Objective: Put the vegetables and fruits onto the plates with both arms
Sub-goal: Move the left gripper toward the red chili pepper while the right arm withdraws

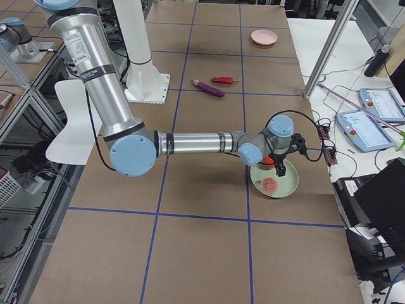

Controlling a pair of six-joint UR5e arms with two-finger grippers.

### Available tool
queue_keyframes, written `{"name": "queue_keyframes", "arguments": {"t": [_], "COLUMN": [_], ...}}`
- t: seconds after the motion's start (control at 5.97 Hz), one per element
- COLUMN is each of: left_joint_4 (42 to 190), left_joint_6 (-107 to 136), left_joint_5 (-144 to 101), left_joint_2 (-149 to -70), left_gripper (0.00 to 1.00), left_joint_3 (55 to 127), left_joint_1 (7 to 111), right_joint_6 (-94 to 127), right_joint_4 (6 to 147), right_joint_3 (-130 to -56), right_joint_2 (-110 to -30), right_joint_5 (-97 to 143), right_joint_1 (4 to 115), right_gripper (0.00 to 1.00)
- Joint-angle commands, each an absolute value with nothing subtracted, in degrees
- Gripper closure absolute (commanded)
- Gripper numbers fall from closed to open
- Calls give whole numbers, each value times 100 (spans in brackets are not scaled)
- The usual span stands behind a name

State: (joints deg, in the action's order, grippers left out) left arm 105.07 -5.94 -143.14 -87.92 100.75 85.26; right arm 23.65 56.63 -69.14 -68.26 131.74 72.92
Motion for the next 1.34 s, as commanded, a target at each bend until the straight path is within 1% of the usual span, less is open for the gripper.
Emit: {"name": "queue_keyframes", "arguments": {"t": [0.0,0.34,0.5,0.67,0.84,1.01,1.17], "left_joint_4": [11239,11932,11936,11901,11883,11892,11883], "left_joint_6": [-41,2501,3732,4501,4491,4491,4613], "left_joint_5": [-14405,-13952,-13148,-12470,-12306,-12296,-12313], "left_joint_2": [-9225,-9762,-10139,-10377,-10389,-10406,-10624], "left_gripper": [0,0,0,0,0,0,0], "left_joint_3": [9941,9914,9940,9888,9879,9870,9879], "left_joint_1": [7825,6957,6343,5728,5548,5459,5032], "right_joint_6": [2364,2373,2364,2364,2277,2068,1448], "right_joint_4": [5651,5643,5651,5677,6026,6203,6623], "right_joint_3": [-7197,-7251,-7286,-7538,-7924,-8476,-8908], "right_joint_2": [-7100,-7207,-7224,-7486,-7732,-8317,-8767], "right_joint_5": [13175,13166,13192,13305,13524,13544,13483], "right_joint_1": [7295,7304,7330,7478,7810,7840,7936], "right_gripper": [0,0,0,0,0,0,0]}}
